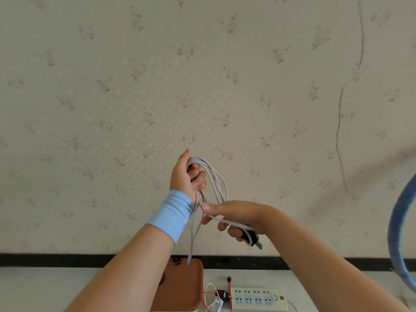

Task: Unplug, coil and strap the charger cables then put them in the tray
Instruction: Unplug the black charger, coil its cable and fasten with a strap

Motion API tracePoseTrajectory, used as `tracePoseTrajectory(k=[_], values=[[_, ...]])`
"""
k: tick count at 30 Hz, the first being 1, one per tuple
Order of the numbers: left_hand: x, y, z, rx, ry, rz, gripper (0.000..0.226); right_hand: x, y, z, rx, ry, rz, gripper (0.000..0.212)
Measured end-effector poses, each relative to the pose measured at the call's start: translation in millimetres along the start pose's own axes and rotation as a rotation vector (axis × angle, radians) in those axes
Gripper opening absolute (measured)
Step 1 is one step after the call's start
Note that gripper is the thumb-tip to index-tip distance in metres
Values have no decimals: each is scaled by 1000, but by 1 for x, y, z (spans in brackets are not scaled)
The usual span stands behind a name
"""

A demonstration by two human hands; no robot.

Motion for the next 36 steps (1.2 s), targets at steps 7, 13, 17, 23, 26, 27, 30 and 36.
tracePoseTrajectory(k=[7, 13, 17, 23, 26, 27, 30, 36], values=[[-3, -1, -1, 38, 10, -241, 50, 0, -16, 2, 93, 218, -126, 73], [5, -6, 6, 125, 9, -382, 50, 10, -15, -2, 31, 472, -285, 100], [11, -14, 8, 257, 53, -341, 52, 23, -16, -11, 19, 640, -474, 78], [5, -9, 7, 297, -9, -275, 51, 22, -13, 1, 172, 483, -181, 30], [11, 6, 10, 228, -8, -14, 46, 21, -13, 3, 173, 403, -223, 28], [13, 12, 10, 195, 1, 89, 45, 20, -12, 4, 167, 351, -224, 27], [21, 20, 10, 136, 50, 284, 43, 20, -10, 4, 151, 245, -242, 24], [21, 26, 7, 90, 101, 425, 39, 15, -9, -2, 174, 12, -300, 25]])
Point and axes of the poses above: each hand's wrist, its own z-axis towards the middle knuckle, its own x-axis out of the back of the hand, y = z × x, the point moved 7 cm from there along z, towards the middle knuckle, and after that the axes turned 3 degrees about -y, right-handed, at the moved point
